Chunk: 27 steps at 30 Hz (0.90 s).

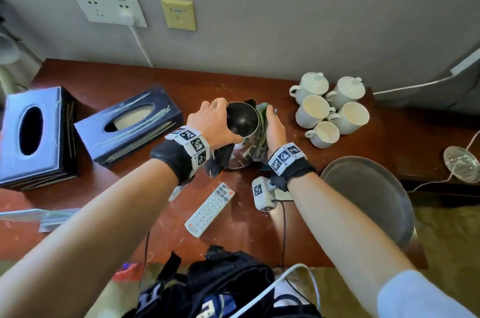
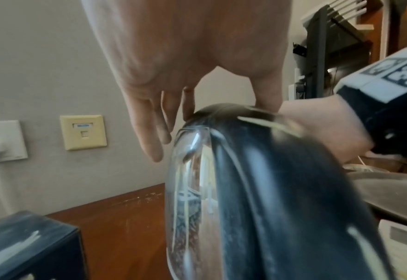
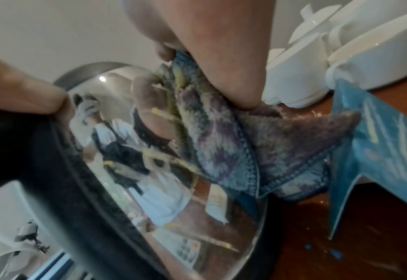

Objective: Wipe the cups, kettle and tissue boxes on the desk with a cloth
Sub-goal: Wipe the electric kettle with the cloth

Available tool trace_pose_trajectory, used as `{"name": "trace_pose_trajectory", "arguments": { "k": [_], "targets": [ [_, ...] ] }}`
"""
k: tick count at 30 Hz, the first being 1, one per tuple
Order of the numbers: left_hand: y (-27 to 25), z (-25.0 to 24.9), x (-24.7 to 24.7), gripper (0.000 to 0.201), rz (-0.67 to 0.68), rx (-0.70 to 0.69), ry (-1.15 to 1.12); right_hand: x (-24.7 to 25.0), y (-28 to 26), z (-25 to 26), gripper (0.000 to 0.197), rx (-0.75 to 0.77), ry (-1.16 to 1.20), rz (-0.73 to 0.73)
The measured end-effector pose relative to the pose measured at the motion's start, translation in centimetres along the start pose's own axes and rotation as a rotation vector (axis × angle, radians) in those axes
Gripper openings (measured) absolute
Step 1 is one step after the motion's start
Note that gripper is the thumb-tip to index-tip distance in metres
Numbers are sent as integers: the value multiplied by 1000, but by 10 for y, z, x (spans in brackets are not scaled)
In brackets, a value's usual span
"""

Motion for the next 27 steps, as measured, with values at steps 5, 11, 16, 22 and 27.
{"name": "trace_pose_trajectory", "arguments": {
  "k": [5, 11, 16, 22, 27],
  "targets": [
    [13, -4, -1, 105, 139, -32, 57, -1, -42, 0, 43, 214, 74, 56],
    [12, 4, -1, 101, 139, 39, 52, -15, -25, -4, 40, 282, 52, 159],
    [3, 21, 1, 96, 94, 128, -12, -33, 18, -10, 55, 41, 61, 157],
    [7, 20, 4, 96, 105, 151, -7, -35, 26, -16, 51, -55, 64, 115],
    [8, 22, 4, 97, 90, 125, 5, -33, -25, -8, 36, 229, 73, 179]
  ]
}}
Point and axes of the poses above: each hand's wrist, its own y-axis towards the middle knuckle, its own x-axis out of the back of the hand, z = x × y, the point moved 3 cm from there along y, towards the middle knuckle, and after that the axes turned 1 degree about -y, right-handed, at the moved point
